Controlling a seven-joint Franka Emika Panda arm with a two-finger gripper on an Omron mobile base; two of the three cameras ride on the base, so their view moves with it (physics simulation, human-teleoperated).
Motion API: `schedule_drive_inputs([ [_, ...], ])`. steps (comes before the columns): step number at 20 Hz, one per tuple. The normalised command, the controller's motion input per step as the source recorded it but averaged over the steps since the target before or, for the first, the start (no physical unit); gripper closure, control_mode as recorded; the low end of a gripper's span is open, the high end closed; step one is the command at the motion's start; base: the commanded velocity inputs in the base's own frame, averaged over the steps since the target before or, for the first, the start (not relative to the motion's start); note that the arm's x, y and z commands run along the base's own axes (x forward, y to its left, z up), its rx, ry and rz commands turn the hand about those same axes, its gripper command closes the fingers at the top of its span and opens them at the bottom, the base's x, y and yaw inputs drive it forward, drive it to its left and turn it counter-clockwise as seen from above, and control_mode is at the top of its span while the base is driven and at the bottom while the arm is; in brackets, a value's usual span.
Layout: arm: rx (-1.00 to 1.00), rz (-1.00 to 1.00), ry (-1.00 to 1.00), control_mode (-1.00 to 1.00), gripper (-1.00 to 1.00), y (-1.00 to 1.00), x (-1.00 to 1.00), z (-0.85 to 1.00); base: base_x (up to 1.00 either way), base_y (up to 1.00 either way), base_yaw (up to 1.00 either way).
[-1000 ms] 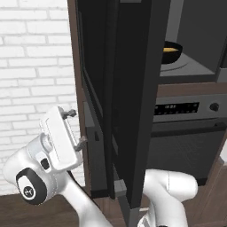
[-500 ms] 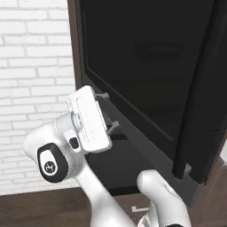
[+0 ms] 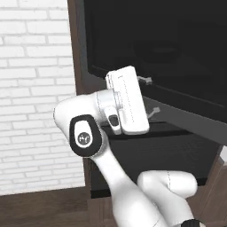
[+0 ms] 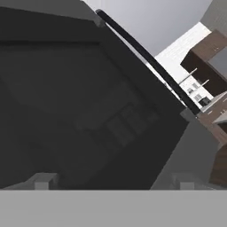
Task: Pick the cucumber from the sink and place it in the bowl. Then pick the bowl and place it in the microwave. Then close the microwave door and press the start button.
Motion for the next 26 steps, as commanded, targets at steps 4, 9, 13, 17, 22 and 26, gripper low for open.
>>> schedule_drive_inputs([
  [4, 0.21, 0.03, -0.02, -1.0, -1.0, -0.95, 0.0, 0.27, 0.0, 0.0, 0.0],
  [9, 0.22, 0.08, -0.01, -1.0, -1.0, -0.94, 0.0, 0.18, 0.0, 0.0, 0.0],
  [13, 0.22, 0.13, -0.01, -1.0, -1.0, -0.94, 0.01, 0.11, 0.0, 0.0, 0.0],
  [17, 0.22, 0.15, -0.03, -1.0, -1.0, -0.94, 0.07, 0.03, 0.0, 0.0, 0.0],
  [22, 0.22, 0.2, -0.01, -1.0, -1.0, -0.75, 0.29, 0.0, 0.0, 0.0, 0.0],
  [26, 0.24, 0.3, -0.02, -1.0, -1.0, -0.23, 0.62, 0.0, 0.0, 0.0, 0.0],
])
